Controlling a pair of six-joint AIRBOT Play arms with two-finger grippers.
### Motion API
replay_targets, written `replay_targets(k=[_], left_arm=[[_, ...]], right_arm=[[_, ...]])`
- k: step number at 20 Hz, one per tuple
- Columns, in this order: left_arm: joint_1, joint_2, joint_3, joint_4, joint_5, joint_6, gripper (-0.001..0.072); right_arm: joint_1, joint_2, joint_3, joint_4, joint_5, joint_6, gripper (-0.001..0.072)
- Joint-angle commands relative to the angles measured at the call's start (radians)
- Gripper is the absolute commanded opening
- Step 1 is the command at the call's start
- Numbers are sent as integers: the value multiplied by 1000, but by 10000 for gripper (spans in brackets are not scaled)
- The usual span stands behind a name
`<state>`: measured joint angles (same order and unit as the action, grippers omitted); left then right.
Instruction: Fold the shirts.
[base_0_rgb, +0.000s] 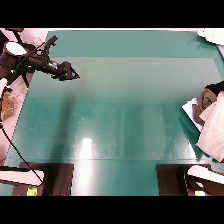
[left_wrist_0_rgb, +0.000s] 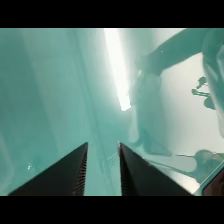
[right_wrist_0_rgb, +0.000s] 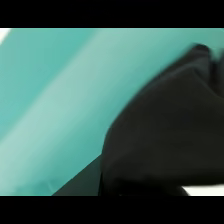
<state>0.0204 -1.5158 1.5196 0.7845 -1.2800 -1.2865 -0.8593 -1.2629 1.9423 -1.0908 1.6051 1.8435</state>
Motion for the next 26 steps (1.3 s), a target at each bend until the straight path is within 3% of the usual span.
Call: replay_targets(k=[1,12,15,22,23,24,25,26], left_arm=[[0,0,1,-12,0,1,248],[0,0,1,-50,-45,3,248],[0,0,1,-53,-47,3,248],[0,0,1,-52,-39,4,247],[0,0,1,-52,-40,4,248],[0,0,1,-52,-39,4,248],[0,0,1,-53,-35,4,248],[0,0,1,-52,-35,4,248]], right_arm=[[-47,95,-89,-142,126,7,19],[-182,459,-896,-282,53,9,20],[-183,525,-996,-438,45,23,20],[-183,564,-1114,-417,-3,23,25],[-183,564,-1113,-393,-14,23,53],[-183,564,-1113,-369,-24,22,239],[-183,564,-1112,-342,-36,22,568],[-183,563,-1106,-325,-39,23,710]])
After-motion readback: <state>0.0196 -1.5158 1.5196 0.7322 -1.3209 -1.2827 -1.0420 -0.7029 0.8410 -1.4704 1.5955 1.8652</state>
